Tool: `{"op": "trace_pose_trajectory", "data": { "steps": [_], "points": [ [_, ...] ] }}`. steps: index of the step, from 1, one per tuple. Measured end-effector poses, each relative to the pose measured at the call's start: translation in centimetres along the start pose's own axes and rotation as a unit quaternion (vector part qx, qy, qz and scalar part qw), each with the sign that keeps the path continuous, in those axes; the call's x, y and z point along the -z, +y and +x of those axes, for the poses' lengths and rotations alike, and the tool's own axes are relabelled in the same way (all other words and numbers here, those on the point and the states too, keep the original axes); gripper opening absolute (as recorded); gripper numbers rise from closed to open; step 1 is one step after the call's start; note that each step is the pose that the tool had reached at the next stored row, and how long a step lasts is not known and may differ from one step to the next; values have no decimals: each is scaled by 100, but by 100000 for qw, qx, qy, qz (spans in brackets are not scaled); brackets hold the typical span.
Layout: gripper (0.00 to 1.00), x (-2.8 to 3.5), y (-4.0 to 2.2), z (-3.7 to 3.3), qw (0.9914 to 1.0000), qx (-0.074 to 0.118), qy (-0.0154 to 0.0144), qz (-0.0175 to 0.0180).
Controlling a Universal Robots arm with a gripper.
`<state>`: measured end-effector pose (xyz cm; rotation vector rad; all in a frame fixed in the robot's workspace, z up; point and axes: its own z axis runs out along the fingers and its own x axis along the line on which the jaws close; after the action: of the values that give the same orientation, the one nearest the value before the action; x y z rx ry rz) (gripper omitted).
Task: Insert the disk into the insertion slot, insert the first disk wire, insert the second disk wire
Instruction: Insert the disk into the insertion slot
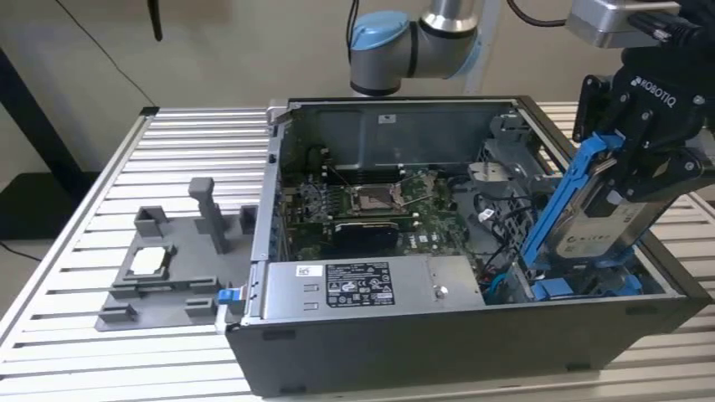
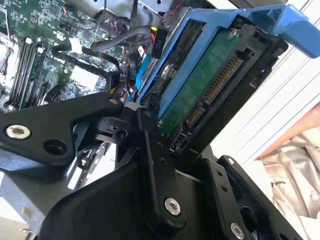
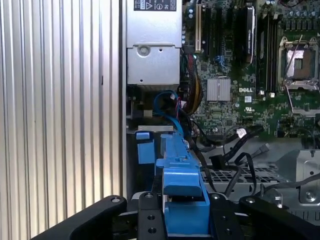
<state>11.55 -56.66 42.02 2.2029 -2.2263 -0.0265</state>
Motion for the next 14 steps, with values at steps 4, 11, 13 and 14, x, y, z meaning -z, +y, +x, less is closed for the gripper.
{"op": "trace_pose_trajectory", "data": {
  "steps": [4,11,13,14],
  "points": [
    [33,-39,-11,2,100000,-2,-32,0],
    [33,-109,-13,4,100000,-9,-1,-12],
    [33,-124,-13,4,100000,-14,-6,-8],
    [33,-126,-13,5,100000,-14,-17,-46]
  ]
}}
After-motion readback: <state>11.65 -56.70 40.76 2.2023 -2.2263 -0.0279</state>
